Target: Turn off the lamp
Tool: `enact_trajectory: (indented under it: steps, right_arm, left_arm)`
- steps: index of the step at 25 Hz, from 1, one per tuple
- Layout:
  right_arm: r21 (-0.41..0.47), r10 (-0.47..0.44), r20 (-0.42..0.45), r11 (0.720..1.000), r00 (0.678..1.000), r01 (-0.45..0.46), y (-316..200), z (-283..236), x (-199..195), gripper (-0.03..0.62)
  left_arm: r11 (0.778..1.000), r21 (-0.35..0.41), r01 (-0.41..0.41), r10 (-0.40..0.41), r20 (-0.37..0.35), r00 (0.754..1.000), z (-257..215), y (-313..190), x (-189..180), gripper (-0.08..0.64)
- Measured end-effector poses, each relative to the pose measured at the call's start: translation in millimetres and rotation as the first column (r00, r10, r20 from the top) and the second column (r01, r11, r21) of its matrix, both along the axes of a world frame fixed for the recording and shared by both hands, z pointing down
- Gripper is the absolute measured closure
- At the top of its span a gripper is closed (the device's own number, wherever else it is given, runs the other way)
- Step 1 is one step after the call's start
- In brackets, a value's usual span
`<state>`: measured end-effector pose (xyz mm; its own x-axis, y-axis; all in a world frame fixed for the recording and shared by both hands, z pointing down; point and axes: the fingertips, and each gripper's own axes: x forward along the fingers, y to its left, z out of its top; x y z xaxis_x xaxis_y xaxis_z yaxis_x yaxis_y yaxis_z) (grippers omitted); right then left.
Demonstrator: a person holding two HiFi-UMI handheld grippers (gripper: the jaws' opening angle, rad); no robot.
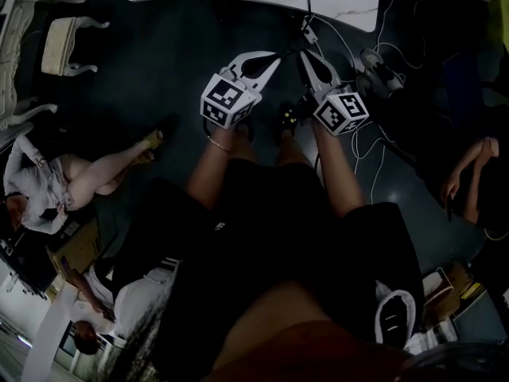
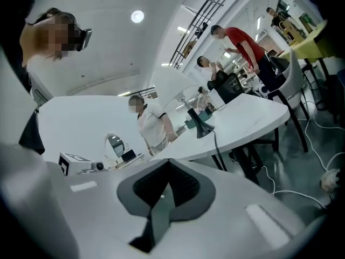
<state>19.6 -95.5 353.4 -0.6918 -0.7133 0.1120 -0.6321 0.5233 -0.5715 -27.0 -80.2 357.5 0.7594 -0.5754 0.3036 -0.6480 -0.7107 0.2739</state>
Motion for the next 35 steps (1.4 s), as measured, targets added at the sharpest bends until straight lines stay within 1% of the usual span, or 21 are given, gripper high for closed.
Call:
enact_trajectory:
  steps: [2,5,9,11,13,15,21,26,31,35]
  right_arm:
    - [0.018,-0.019,-0.023,1.0,1.0,0.02,-3.0,-5.8,-3.5,0.592]
    - [0.03,-0.054,-0.064,0.998,0.997,0.056,-1.1,-13.9,-7.5,0.592]
    - [0.049,-0.045,-0.047,0.998,0.998,0.047,0.3,-31.1,-3.9,0.592]
    - [0.062,-0.035,-0.048,0.997,0.998,0.038,-1.7,-37.5,-0.9,0.592]
    - [0.068,-0.041,-0.079,0.997,0.996,0.047,-2.0,-41.6,0.9,0.592]
    - [0.071,-0.051,-0.098,0.996,0.994,0.058,-0.2,-46.5,1.7,0.592]
    - [0.11,-0.045,-0.08,0.993,0.996,0.053,-7.8,-69.6,0.4,0.592]
    - [0.13,-0.04,-0.038,0.991,0.998,0.045,-11.0,-90.2,1.7,0.592]
    - [0.15,-0.052,-0.032,0.987,0.998,0.056,-7.3,-108.4,2.0,0.592]
    - [0.17,-0.046,-0.042,0.984,0.998,0.052,-9.7,-115.5,4.6,0.592]
  left_arm:
    - [1.0,0.011,-0.008,0.008,-0.018,1.0,-7.0,-4.3,4.2,0.554]
    - [0.999,0.011,-0.034,0.034,-0.019,0.999,-13.1,-2.8,10.9,0.554]
    - [0.998,0.032,-0.059,0.06,-0.008,0.998,-27.6,-0.6,15.1,0.554]
    - [0.998,0.022,-0.052,0.052,-0.014,0.999,-31.2,-4.6,13.9,0.554]
    - [0.999,0.009,-0.031,0.031,-0.015,0.999,-37.3,-10.2,12.2,0.554]
    - [0.999,0.021,-0.034,0.034,-0.003,0.999,-46.7,-11.9,12.9,0.554]
    - [0.996,0.064,-0.062,0.061,0.022,0.998,-66.8,-20.9,12.7,0.554]
    - [0.993,0.088,-0.084,0.083,0.012,0.996,-78.5,-26.8,19.2,0.554]
    - [0.988,0.112,-0.106,0.107,-0.009,0.994,-92.4,-27.8,28.3,0.554]
    - [0.981,0.141,-0.136,0.139,-0.01,0.99,-98.9,-29.0,36.5,0.554]
